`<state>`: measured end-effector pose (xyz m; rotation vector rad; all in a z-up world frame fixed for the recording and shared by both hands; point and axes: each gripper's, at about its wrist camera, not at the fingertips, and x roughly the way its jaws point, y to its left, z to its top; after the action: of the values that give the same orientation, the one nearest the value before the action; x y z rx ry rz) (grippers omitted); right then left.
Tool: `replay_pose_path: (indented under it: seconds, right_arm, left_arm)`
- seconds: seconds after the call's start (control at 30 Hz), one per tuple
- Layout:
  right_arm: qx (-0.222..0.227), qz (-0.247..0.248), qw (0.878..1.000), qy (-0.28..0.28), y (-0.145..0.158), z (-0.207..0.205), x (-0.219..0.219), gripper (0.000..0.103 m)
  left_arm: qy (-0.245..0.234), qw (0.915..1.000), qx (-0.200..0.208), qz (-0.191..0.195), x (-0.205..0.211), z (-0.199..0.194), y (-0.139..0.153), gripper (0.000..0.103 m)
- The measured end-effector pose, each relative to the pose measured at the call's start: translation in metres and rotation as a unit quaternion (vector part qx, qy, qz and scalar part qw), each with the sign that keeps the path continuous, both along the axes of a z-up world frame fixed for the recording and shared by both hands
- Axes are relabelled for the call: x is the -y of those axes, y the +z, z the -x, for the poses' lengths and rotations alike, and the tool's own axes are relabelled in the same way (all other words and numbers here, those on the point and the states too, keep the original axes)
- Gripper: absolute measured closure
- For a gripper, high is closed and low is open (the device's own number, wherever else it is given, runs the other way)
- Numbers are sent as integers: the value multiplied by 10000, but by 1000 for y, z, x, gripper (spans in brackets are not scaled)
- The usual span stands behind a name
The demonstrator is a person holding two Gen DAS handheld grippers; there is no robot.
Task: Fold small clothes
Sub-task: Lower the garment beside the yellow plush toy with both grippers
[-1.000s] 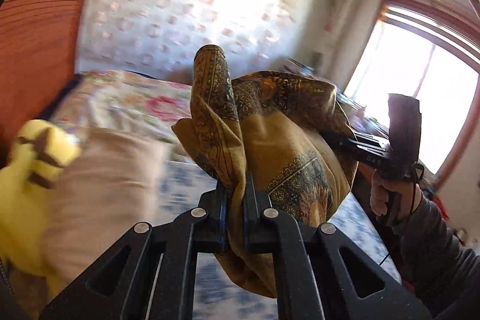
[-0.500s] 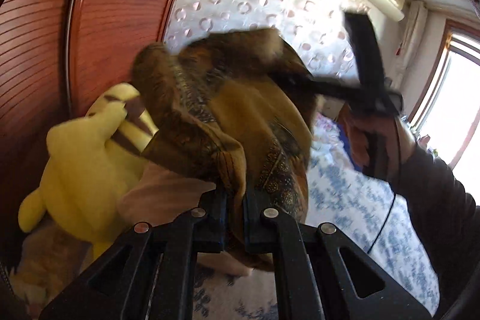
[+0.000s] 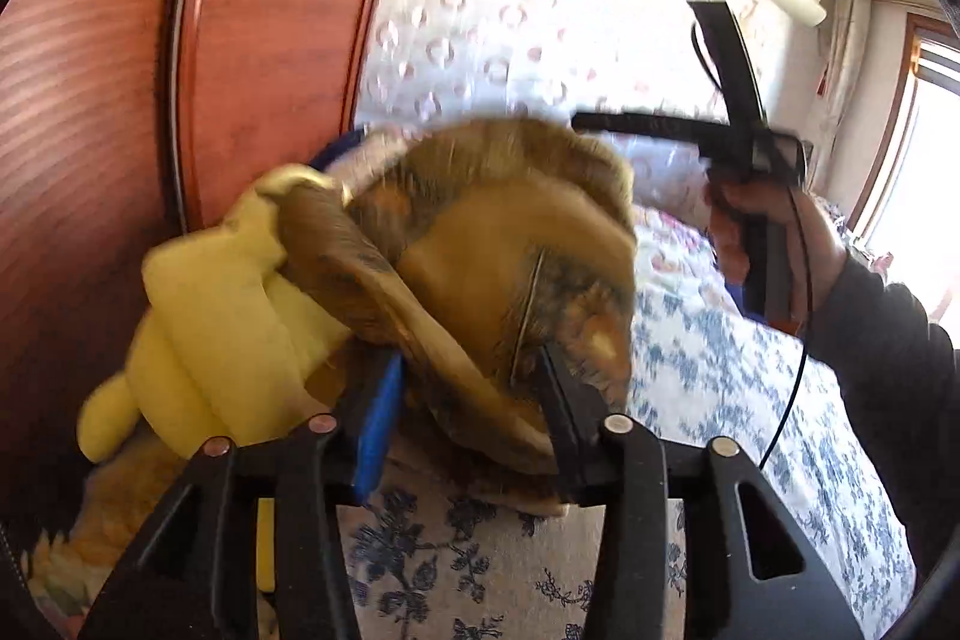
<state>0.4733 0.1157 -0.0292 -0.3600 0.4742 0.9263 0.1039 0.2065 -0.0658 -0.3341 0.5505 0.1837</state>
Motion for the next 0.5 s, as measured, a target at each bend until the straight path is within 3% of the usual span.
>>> replay_pose_path:
  seconds: [0.1, 0.13, 0.23, 0.33, 0.5]
  right_arm:
    - [74, -151, 9997, 156, -2, 15, 4, 46]
    - [84, -188, 9996, 211, -2, 19, 3, 46]
    - [-112, -310, 9983, 485, -12, 22, 2, 46]
    - [-412, -138, 9977, 521, -27, 7, 4, 46]
    - [-692, 209, 9969, 299, -58, -22, -14, 46]
  left_arm:
    - [-23, 9994, 204, -287, 3, 2, 16, 32]
    - [-22, 9988, 239, -421, 2, -2, 20, 30]
    - [-129, 9979, 200, -595, -2, -20, 22, 30]
    - [-103, 9975, -209, -671, -8, -47, 11, 30]
    - [-273, 9959, -791, -338, -18, -67, -20, 30]
